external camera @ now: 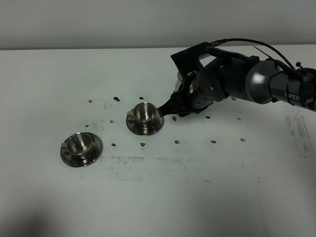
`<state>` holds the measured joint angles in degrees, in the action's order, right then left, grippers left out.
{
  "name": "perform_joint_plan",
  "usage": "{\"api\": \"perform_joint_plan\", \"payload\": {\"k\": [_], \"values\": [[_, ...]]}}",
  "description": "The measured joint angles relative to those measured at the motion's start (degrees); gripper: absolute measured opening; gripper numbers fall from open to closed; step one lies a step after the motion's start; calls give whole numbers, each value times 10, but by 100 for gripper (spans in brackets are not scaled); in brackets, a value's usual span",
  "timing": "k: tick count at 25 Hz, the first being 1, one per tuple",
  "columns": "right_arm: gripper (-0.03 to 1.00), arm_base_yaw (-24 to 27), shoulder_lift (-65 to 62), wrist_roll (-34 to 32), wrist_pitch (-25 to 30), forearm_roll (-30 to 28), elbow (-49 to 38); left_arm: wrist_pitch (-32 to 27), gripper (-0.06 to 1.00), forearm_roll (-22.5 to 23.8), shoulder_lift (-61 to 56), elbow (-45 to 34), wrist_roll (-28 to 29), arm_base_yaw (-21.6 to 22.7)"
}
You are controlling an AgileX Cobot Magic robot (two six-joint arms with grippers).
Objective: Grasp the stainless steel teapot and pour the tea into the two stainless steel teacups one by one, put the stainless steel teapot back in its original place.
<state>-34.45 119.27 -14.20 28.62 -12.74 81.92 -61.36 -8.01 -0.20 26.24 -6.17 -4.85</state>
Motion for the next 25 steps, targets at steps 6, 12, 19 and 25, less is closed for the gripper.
{"api": "perform_joint_plan", "payload": {"k": [6,12,19,25], "values": [[37,9,0,-62,12,-63,0,0,33,0,0,0,0,0],[37,10,0,-82,56,-89,0,0,33,0,0,0,0,0],[37,0,-5,-52,87,-48,0,0,33,0,0,0,0,0],[37,-32,-78,41,161,15,0,0,33,0,0,0,0,0]]}}
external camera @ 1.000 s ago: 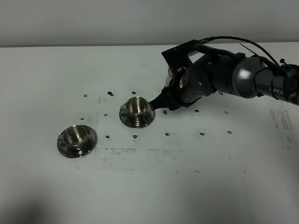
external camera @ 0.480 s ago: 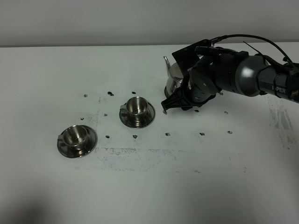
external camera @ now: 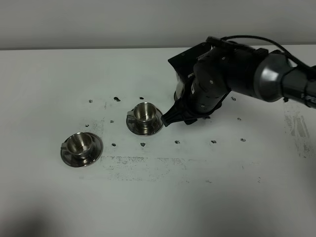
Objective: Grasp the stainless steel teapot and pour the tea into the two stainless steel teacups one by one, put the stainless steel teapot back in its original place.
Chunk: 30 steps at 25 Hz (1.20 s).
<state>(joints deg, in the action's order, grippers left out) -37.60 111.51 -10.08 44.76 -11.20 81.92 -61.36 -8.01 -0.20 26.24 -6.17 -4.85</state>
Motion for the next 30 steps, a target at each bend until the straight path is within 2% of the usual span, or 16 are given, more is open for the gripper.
{"api": "perform_joint_plan", "payload": {"k": [4,9,15,22,30], "values": [[37,4,-62,50,30,2,4,0,33,0,0,0,0,0],[37,26,-76,122,80,-3,50,0,33,0,0,0,0,0],[41,42,-57,195,84,-1,89,0,33,0,0,0,0,0],[46,83,28,208,86,54,154,0,33,0,0,0,0,0],[46,110,99,233,131,116,229,0,33,0,0,0,0,0]]}}
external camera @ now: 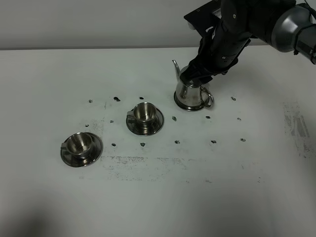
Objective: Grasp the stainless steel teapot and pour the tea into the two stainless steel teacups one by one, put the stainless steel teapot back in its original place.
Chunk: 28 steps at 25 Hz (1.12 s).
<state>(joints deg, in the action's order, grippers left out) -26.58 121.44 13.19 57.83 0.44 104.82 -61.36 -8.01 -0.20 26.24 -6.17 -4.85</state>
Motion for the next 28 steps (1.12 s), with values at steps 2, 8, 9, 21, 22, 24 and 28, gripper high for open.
{"api": "perform_joint_plan", "payload": {"k": [2,8,9,21,22,24,28], "values": [[46,3,12,12,0,17,3,0,33,0,0,0,0,0],[47,13,29,20,0,29,4,0,33,0,0,0,0,0],[47,15,32,20,0,29,4,0,33,0,0,0,0,0],[50,32,60,20,-18,28,5,0,33,0,0,0,0,0],[50,34,62,20,-20,27,5,0,33,0,0,0,0,0],[50,35,66,21,-24,25,5,0,33,0,0,0,0,0],[50,35,67,32,-27,24,5,0,33,0,0,0,0,0]]}}
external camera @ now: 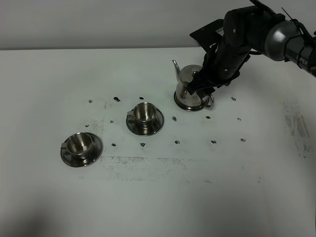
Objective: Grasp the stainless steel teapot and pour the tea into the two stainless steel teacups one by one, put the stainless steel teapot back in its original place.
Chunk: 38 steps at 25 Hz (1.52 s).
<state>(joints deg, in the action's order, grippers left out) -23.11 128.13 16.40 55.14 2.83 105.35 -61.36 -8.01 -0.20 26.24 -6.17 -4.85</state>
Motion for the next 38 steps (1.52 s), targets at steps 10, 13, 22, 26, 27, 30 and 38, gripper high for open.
{"api": "perform_joint_plan", "payload": {"k": [10,13,22,26,27,30,38], "values": [[50,1,16,7,-3,-1,0,0,33,0,0,0,0,0],[45,1,16,7,-4,-1,0,0,33,0,0,0,0,0],[17,1,16,40,-4,7,0,0,33,0,0,0,0,0],[17,2,16,59,-3,18,0,0,33,0,0,0,0,0],[17,2,16,61,-3,20,0,0,33,0,0,0,0,0],[17,2,16,62,-3,22,0,0,33,0,0,0,0,0],[17,2,-1,62,3,28,-1,0,33,0,0,0,0,0]]}}
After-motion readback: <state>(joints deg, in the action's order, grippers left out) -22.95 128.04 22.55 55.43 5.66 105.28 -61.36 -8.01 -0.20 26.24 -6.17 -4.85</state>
